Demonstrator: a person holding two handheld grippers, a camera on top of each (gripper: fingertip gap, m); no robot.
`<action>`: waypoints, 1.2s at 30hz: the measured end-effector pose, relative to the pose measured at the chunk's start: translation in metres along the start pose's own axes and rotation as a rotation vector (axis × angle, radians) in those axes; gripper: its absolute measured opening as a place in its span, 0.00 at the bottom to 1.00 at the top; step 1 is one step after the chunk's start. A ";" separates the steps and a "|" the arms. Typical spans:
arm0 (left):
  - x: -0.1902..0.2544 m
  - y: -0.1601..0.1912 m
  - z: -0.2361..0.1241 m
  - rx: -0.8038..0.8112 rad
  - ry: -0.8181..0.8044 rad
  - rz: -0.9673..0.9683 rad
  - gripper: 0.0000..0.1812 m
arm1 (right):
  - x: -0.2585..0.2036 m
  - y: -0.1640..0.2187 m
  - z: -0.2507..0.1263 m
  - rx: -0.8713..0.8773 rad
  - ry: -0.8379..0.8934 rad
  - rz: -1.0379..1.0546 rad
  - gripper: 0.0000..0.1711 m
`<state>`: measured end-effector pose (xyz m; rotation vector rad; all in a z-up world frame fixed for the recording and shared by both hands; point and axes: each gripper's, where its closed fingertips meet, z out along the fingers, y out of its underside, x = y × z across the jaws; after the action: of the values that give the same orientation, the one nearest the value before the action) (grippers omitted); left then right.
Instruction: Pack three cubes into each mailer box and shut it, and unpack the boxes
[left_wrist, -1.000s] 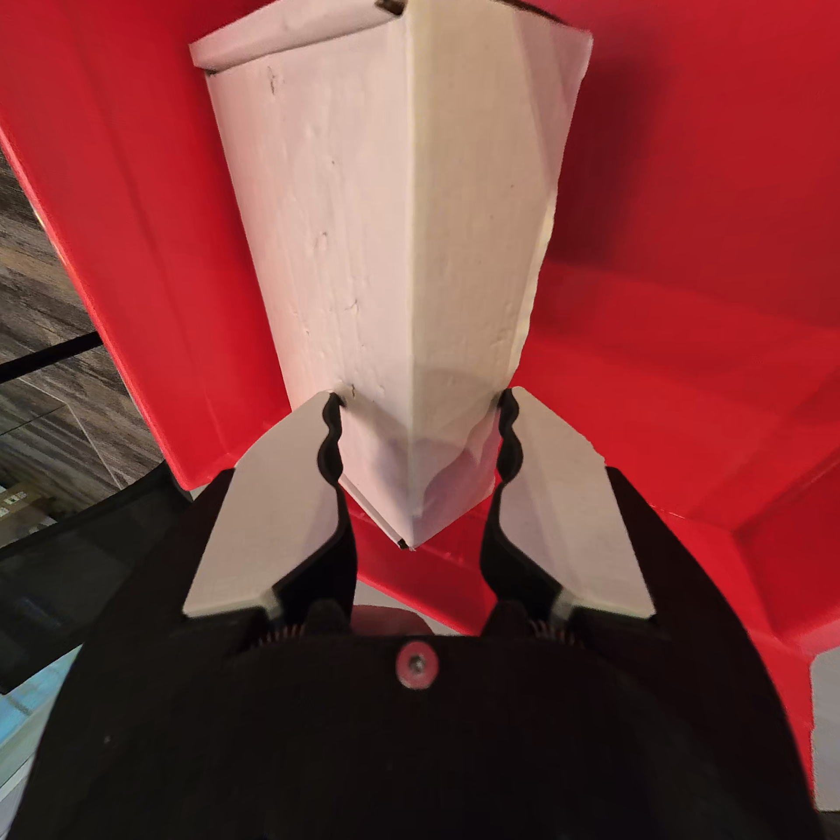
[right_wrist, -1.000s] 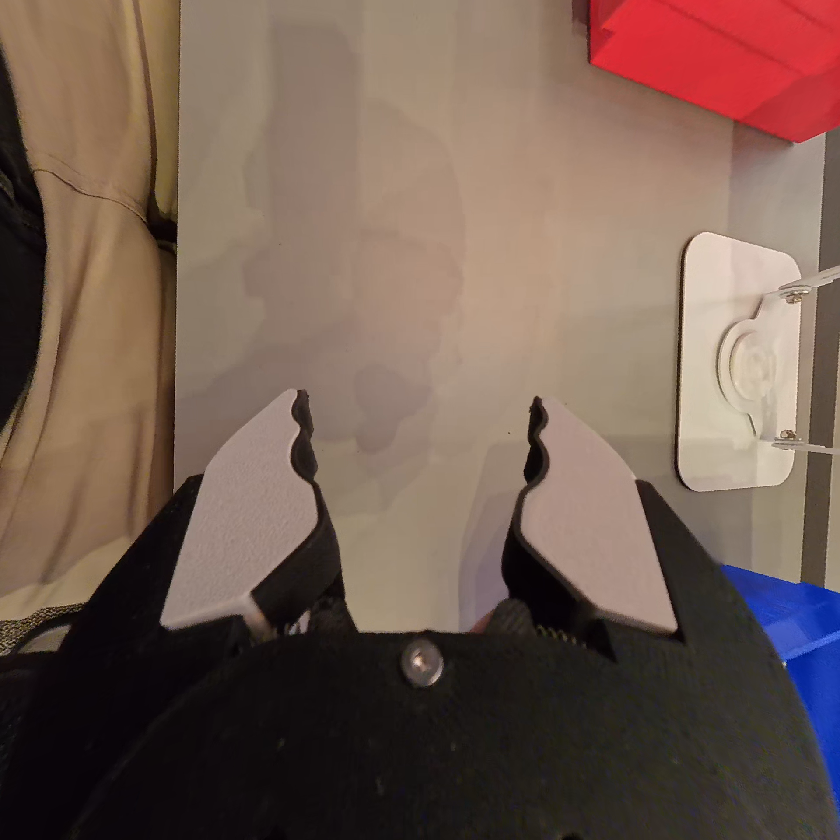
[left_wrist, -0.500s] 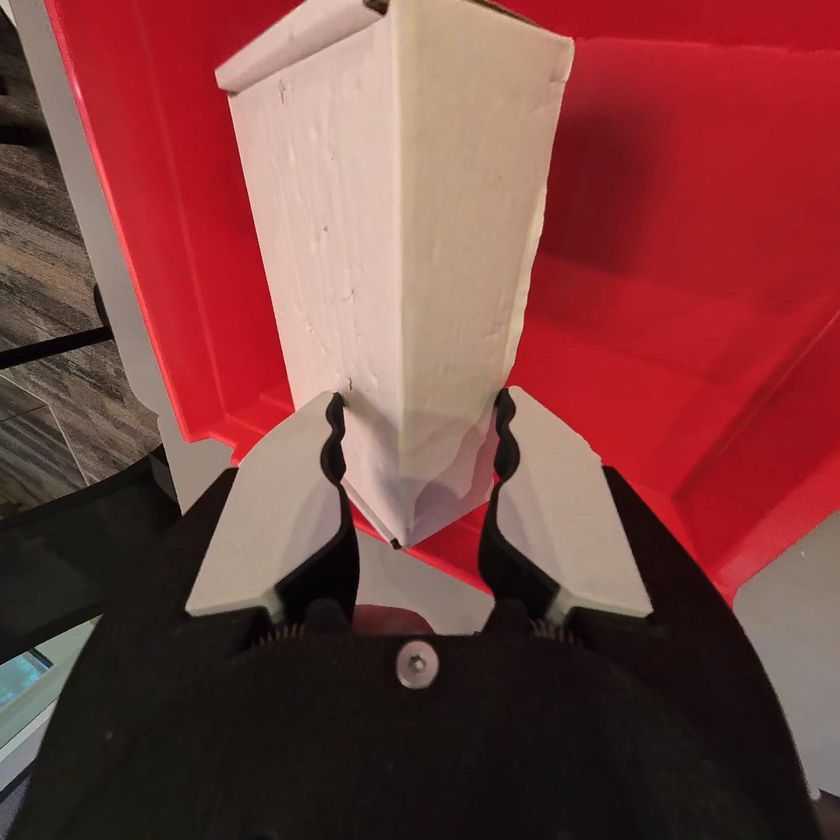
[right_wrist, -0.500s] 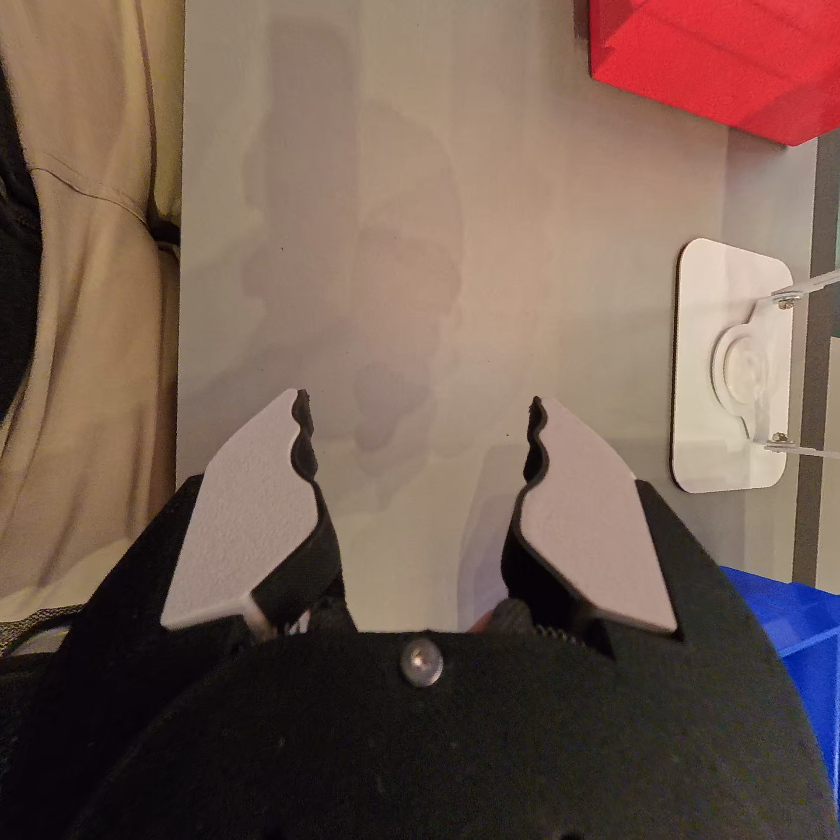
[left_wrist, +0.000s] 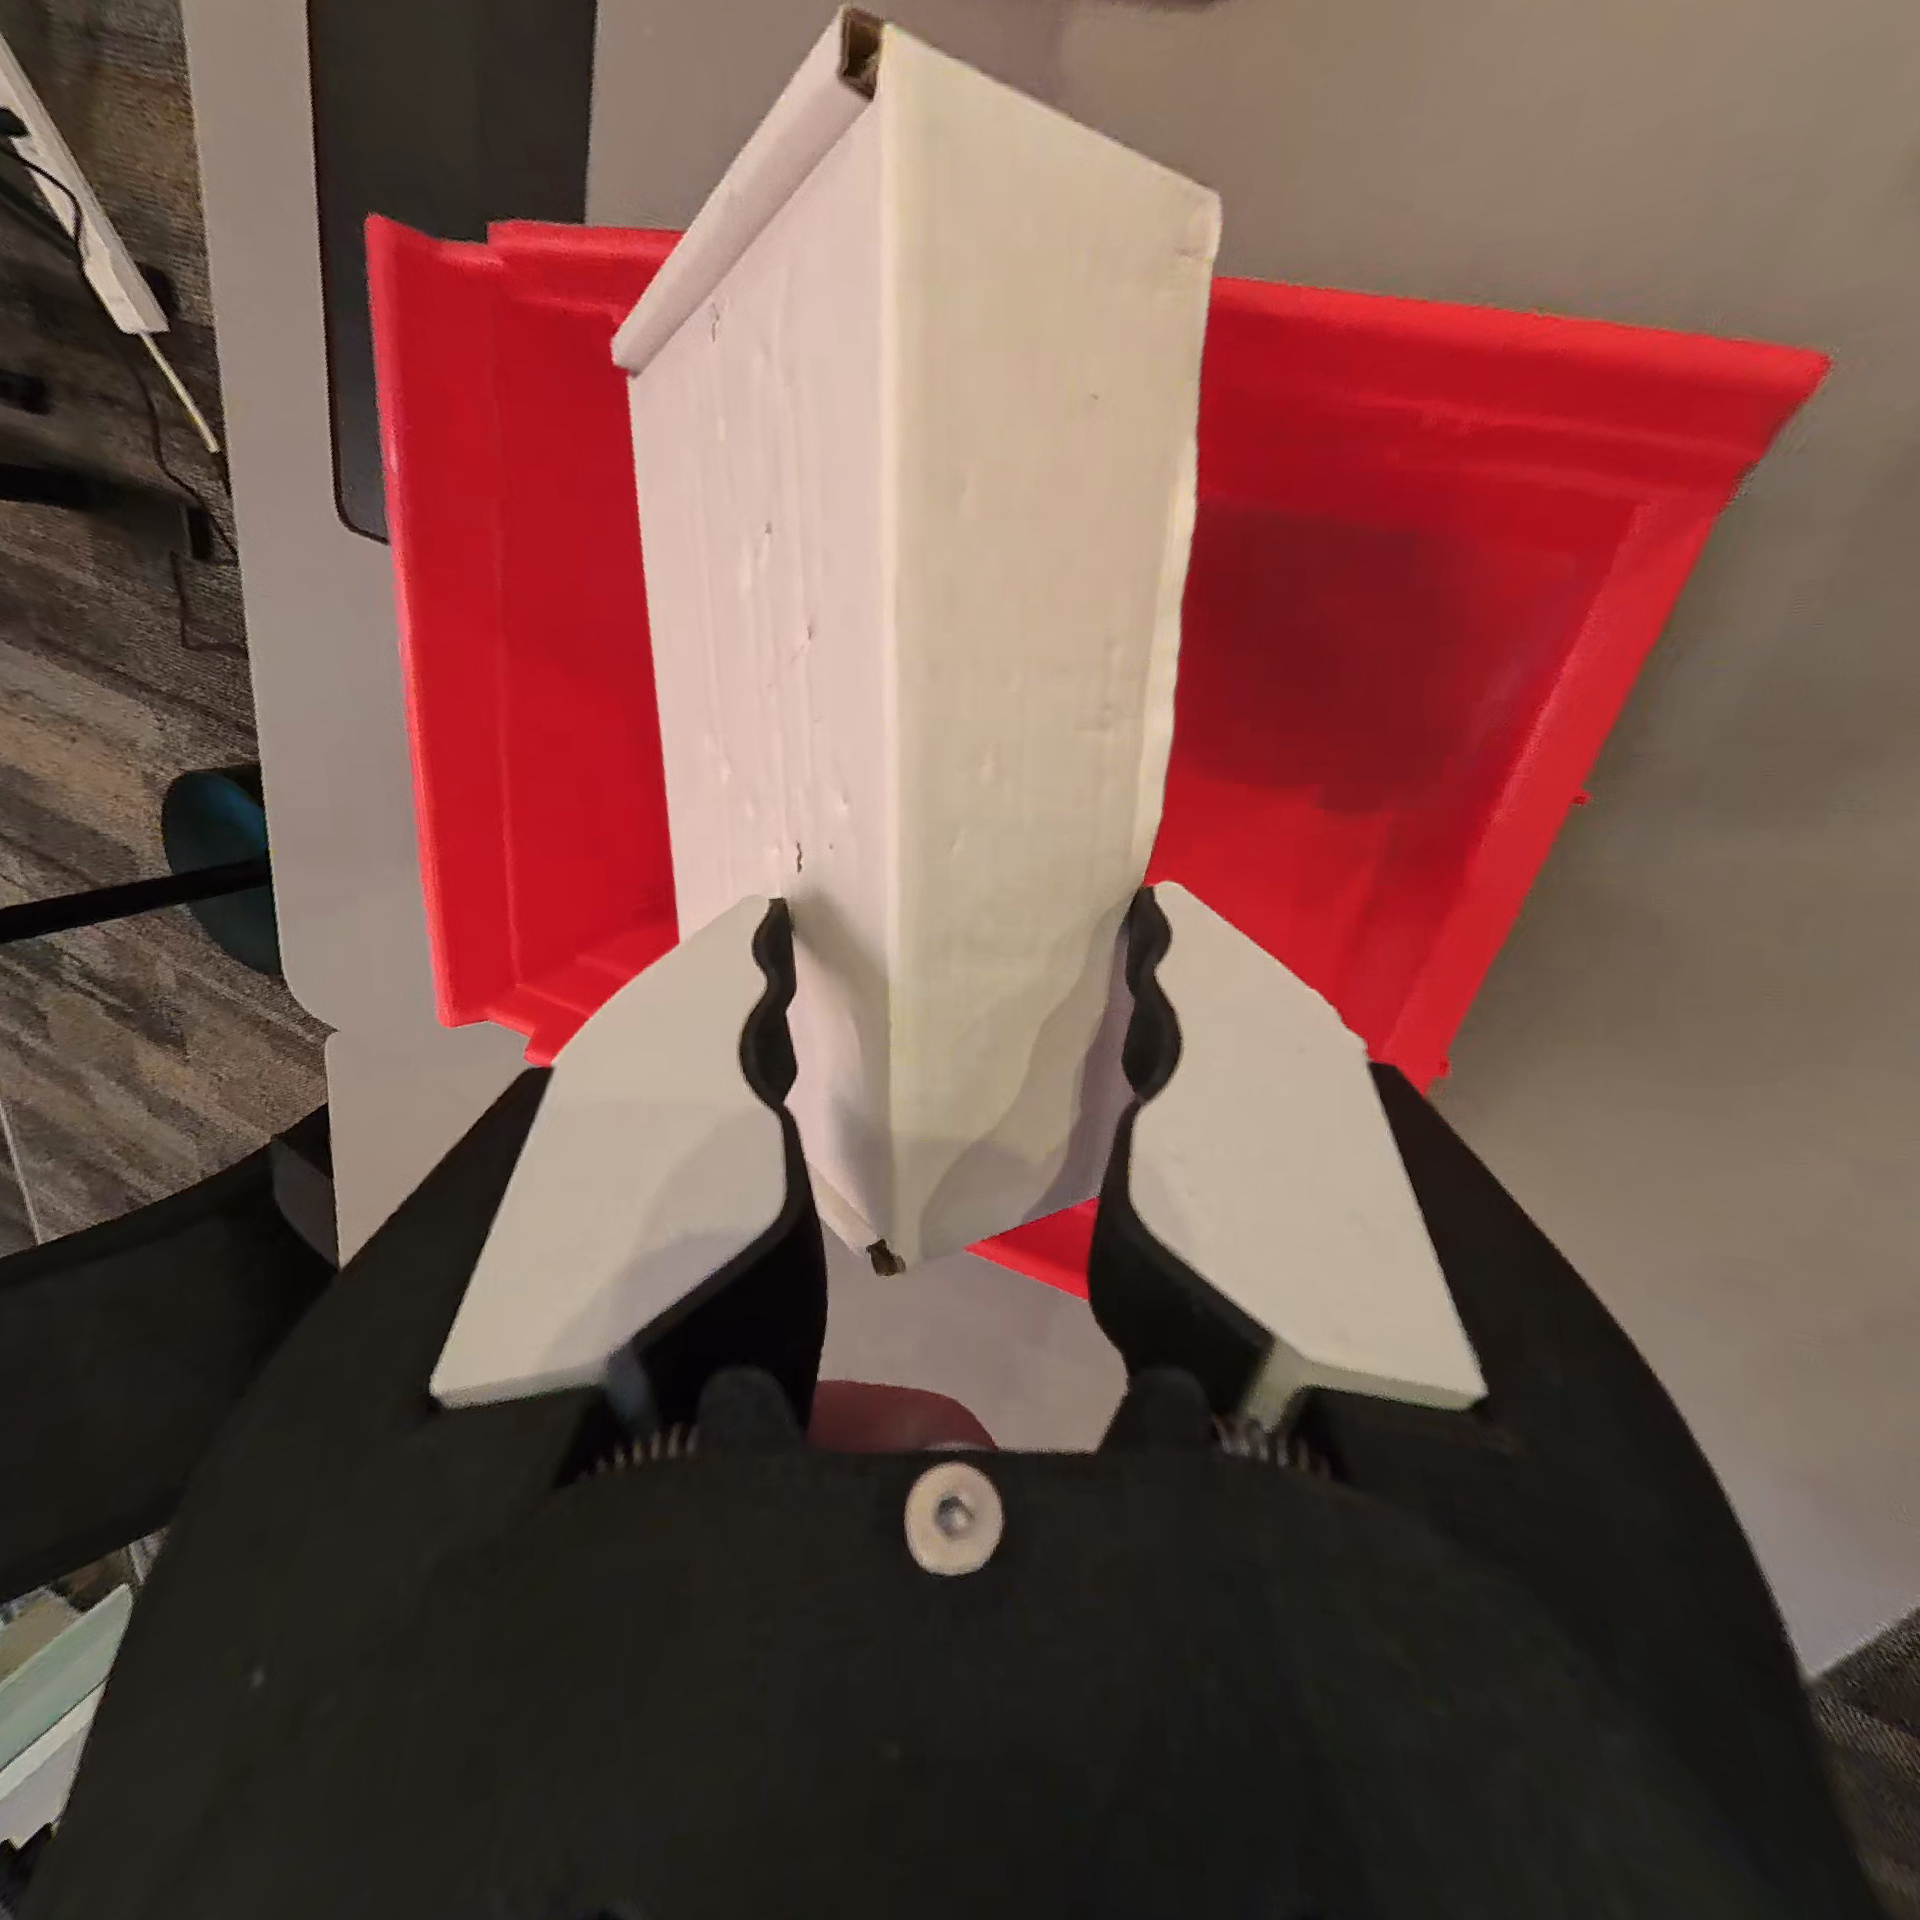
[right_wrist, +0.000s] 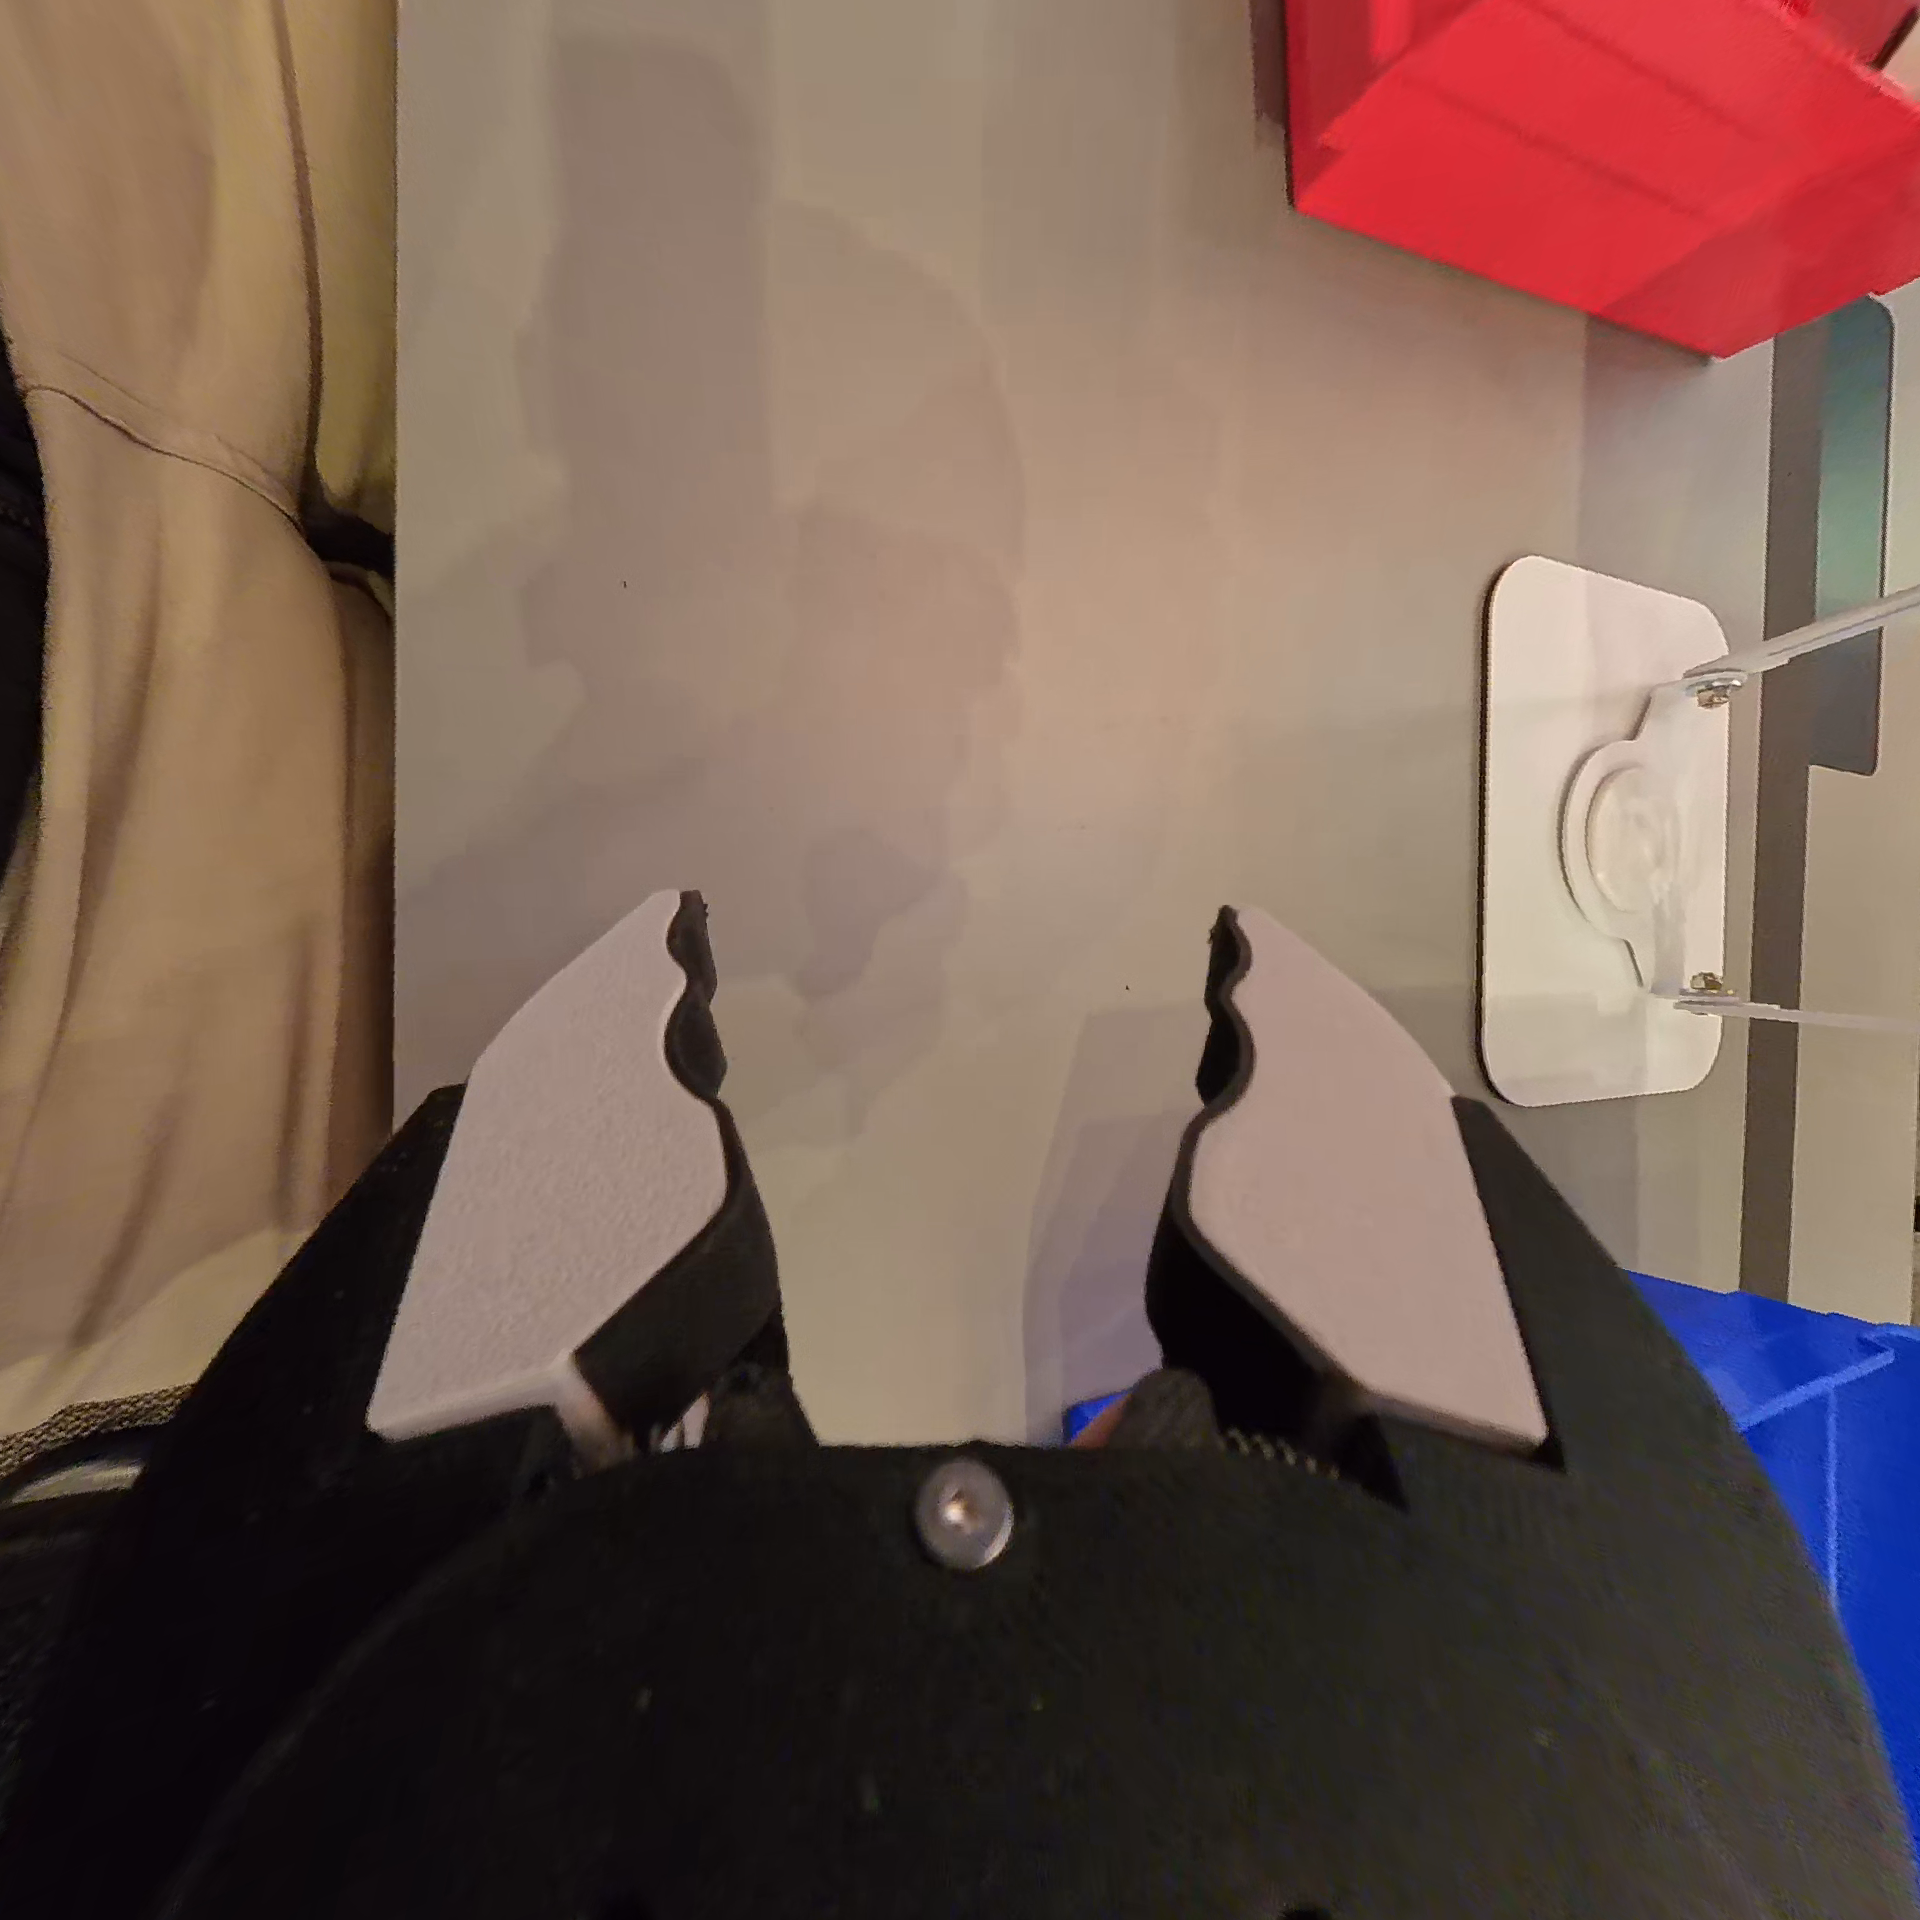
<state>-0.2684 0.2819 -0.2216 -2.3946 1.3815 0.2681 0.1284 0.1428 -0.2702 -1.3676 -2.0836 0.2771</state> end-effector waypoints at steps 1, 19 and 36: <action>0.003 -0.001 -0.002 0.002 0.002 0.001 0.34 | 0.000 -0.001 -0.001 0.000 0.003 -0.002 0.53; 0.049 -0.040 -0.054 0.103 -0.060 0.057 0.33 | 0.001 -0.006 -0.019 0.022 0.054 -0.017 0.53; 0.119 -0.112 -0.100 0.291 -0.056 0.133 0.33 | 0.010 -0.005 -0.032 0.028 0.107 -0.005 0.53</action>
<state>-0.1137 0.1981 -0.1459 -2.0490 1.4469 0.1548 0.1407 0.1443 -0.2389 -1.3311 -1.9879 0.2254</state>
